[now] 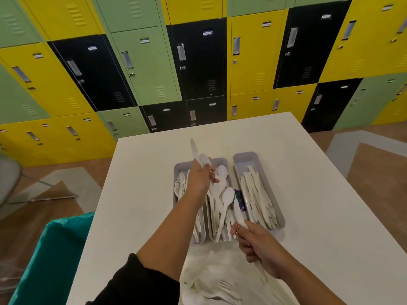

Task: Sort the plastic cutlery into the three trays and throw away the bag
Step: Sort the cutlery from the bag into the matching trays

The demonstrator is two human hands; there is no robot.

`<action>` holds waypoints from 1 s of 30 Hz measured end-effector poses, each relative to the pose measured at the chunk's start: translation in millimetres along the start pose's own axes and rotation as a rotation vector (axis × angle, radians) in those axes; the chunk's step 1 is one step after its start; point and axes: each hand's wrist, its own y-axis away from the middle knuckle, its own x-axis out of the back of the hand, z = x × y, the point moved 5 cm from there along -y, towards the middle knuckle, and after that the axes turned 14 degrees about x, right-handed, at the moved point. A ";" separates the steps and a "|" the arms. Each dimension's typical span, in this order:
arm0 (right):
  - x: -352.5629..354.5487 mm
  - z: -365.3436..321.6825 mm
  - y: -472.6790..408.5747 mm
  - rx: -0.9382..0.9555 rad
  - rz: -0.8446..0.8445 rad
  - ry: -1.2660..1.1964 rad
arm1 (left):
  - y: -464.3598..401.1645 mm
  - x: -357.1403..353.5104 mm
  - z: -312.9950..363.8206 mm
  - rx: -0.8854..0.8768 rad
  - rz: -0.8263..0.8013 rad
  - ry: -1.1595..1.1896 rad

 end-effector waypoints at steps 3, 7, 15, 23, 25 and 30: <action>6.9 0.3 -0.5 -0.004 0.051 -0.015 | 2.3 4.7 -14.6 0.013 0.067 -0.127; 12.0 3.0 -3.9 -0.014 0.100 -0.089 | -0.6 0.2 -44.3 0.116 0.008 -0.342; 18.0 -4.1 -9.7 0.087 0.197 -0.217 | 17.4 -7.9 -38.8 -0.042 0.143 -0.602; 47.0 -13.9 -28.1 0.070 0.379 0.042 | 59.0 -57.5 -76.1 0.335 -0.557 -0.566; 56.6 -16.0 -38.7 0.022 0.404 0.105 | 58.1 -66.9 -80.5 0.305 -0.492 -0.505; 73.2 -38.9 -65.6 0.090 0.378 0.328 | 59.1 -73.5 -71.0 0.171 -0.306 -0.623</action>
